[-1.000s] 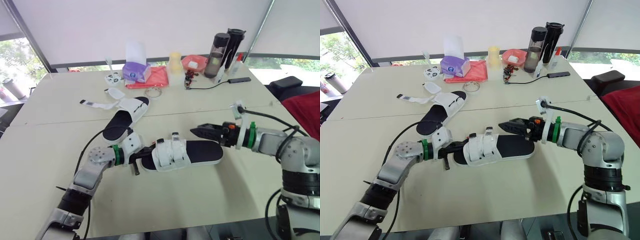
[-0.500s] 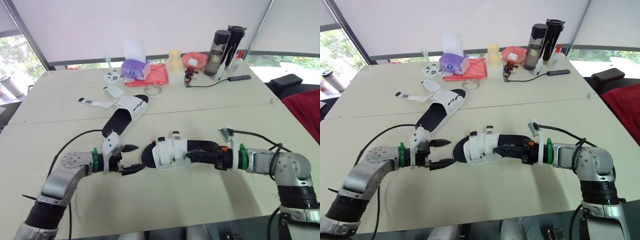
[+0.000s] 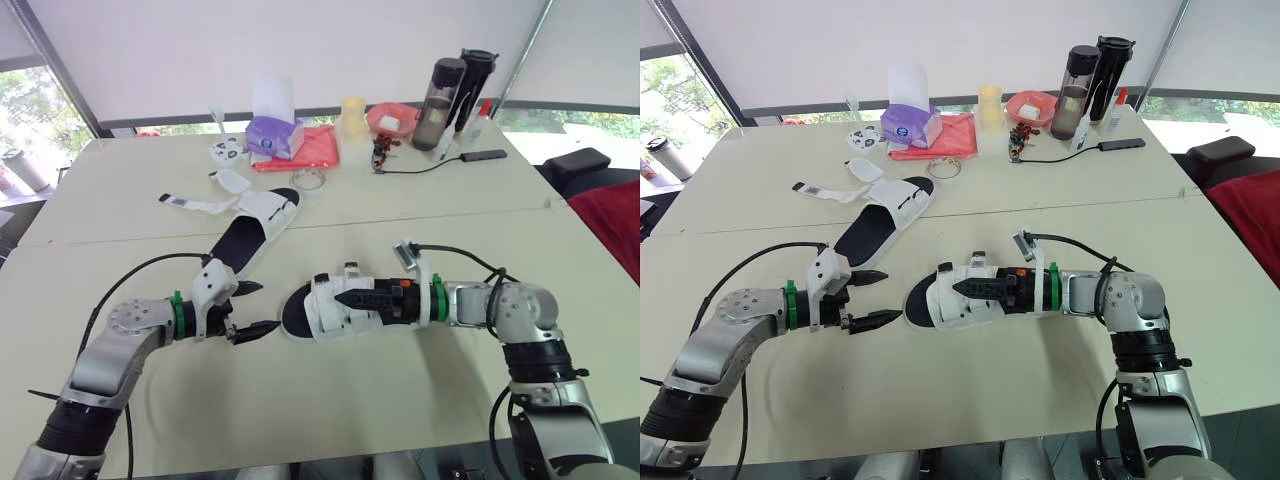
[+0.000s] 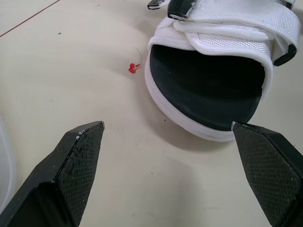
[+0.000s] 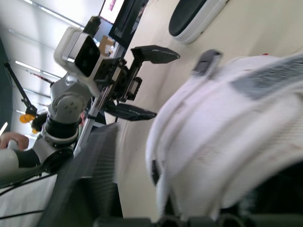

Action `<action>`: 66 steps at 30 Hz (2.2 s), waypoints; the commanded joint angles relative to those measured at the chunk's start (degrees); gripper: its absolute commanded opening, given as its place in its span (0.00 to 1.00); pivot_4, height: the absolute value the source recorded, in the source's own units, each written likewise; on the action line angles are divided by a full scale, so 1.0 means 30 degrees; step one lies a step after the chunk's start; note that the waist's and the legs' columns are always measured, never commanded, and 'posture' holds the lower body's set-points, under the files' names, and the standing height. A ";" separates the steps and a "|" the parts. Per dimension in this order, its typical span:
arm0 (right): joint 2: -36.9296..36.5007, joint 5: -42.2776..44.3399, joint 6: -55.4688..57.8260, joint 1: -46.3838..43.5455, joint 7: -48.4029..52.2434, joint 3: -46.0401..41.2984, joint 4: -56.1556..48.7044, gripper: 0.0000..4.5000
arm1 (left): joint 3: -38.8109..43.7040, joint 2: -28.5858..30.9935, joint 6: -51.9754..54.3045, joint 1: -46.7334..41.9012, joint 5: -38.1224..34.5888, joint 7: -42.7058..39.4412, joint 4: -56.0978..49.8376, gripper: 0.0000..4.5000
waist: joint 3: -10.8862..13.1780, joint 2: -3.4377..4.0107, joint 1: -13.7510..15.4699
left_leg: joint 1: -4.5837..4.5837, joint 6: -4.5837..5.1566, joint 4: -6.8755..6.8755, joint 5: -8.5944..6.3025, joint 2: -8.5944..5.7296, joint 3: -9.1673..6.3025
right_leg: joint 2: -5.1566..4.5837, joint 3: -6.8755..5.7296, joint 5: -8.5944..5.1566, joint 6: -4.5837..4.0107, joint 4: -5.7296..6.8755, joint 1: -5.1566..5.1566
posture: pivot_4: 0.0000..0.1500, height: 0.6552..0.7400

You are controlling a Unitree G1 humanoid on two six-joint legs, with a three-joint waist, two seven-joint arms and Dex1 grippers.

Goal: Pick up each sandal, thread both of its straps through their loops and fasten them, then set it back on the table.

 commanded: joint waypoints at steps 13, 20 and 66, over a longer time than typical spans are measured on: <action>0.3555 0.3787 -0.0999 -0.1275 -0.7010 -0.7961 -0.0699 0.01 | -0.0302 -0.0847 0.0414 -0.0551 -0.0645 0.0298 -0.1368 1.00 | 0.0001 -0.0003 -0.0359 | 0.0008 -0.0045 0.0013 0.0034 -0.0003 -0.0017 | 0.0008 0.0012 0.0012 -0.0005 0.0102 -0.0019 | 1.00 1.00; 0.8070 0.3388 -1.0178 -0.3460 -1.8306 -1.3310 -0.1161 0.01 | -0.0573 -0.2860 -0.0628 -0.2027 -0.0303 0.1375 0.0085 1.00 | 0.0000 0.0008 -0.0407 | 0.0018 -0.0129 0.0012 0.0090 -0.0003 -0.0030 | 0.0024 0.0027 0.0014 -0.0004 0.0282 -0.0096 | 1.00 1.00; 0.4263 1.7622 -0.8768 1.1351 -2.0846 -0.7435 -1.2276 0.98 | 0.2266 -0.4340 0.0707 -0.2016 -0.1186 0.6872 -0.1261 1.00 | 0.0052 0.0119 -0.0973 | 0.0097 -0.0114 0.0031 0.0137 0.0018 0.0059 | 0.0038 0.0164 -0.0010 -0.0022 0.0541 -0.0165 | 1.00 1.00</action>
